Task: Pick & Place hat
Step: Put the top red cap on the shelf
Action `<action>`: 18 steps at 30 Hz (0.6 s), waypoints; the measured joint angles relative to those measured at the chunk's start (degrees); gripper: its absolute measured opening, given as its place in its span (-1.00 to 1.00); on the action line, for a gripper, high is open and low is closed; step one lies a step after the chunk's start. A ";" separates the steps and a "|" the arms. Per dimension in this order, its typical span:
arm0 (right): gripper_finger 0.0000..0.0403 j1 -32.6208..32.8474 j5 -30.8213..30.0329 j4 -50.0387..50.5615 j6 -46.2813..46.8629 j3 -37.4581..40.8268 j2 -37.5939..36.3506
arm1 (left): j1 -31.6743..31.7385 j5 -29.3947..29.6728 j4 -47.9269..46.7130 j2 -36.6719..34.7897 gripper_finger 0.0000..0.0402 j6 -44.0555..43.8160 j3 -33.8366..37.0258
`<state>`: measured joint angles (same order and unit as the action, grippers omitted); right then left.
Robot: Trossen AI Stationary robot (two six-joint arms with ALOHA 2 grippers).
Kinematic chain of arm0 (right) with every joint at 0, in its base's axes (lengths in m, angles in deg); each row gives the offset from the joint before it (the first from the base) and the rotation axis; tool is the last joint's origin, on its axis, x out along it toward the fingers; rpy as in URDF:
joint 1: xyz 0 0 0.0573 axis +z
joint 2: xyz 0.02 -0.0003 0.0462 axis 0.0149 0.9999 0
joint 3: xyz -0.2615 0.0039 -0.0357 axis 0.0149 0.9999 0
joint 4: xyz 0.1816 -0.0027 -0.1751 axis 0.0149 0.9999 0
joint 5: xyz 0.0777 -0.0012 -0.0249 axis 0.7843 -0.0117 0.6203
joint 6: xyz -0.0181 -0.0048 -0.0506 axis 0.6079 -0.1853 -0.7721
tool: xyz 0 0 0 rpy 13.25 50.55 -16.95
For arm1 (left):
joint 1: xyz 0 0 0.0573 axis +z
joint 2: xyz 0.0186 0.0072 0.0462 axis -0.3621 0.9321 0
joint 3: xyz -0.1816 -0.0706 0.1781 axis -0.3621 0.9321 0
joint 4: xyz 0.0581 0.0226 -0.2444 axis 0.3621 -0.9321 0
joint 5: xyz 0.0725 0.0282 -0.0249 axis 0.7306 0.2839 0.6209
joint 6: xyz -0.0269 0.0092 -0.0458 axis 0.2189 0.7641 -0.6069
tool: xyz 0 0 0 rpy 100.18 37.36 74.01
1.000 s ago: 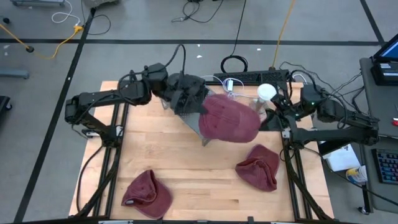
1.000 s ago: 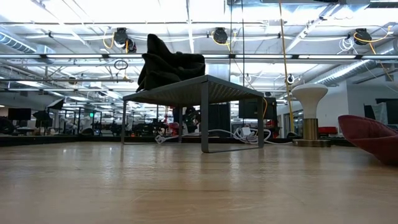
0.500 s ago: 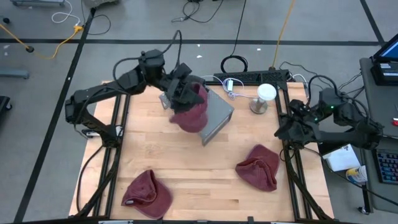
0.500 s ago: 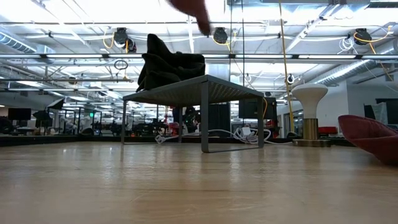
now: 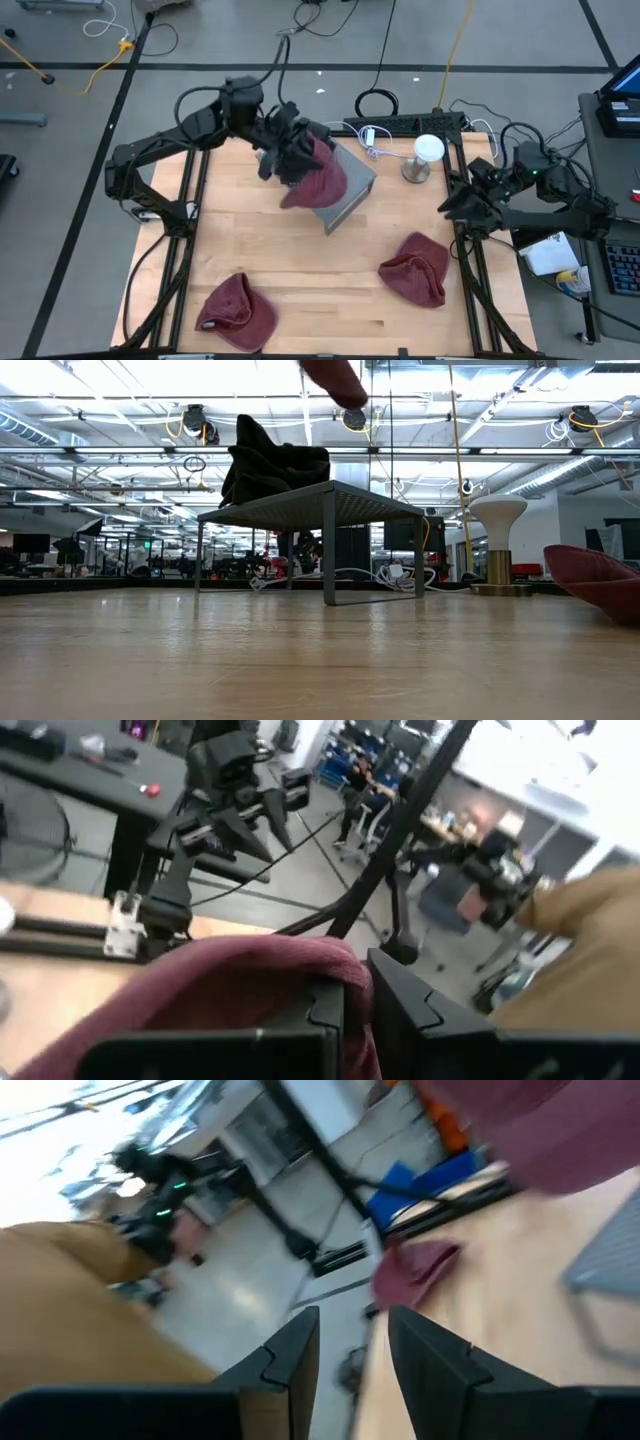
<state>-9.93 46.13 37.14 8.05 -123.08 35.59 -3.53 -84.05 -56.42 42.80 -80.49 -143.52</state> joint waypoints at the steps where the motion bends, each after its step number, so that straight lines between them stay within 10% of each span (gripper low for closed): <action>1: -0.43 0.00 -1.97 0.00 -1.47 0.00 0.00 | -0.32 0.57 -0.26 -0.02 -0.88 1.95 0.00; 9: -0.43 0.00 -25.72 -1.80 -7.33 0.04 0.22 | -2.74 4.52 -2.82 -0.03 -0.88 15.48 0.04; 18: -0.43 -0.02 -36.31 -9.07 -15.39 0.04 0.22 | -3.17 7.87 -11.91 1.83 -0.88 28.10 0.11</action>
<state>-9.95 9.82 28.07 -7.34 -123.04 35.81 -6.70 -76.18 -68.33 44.64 -52.39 -143.41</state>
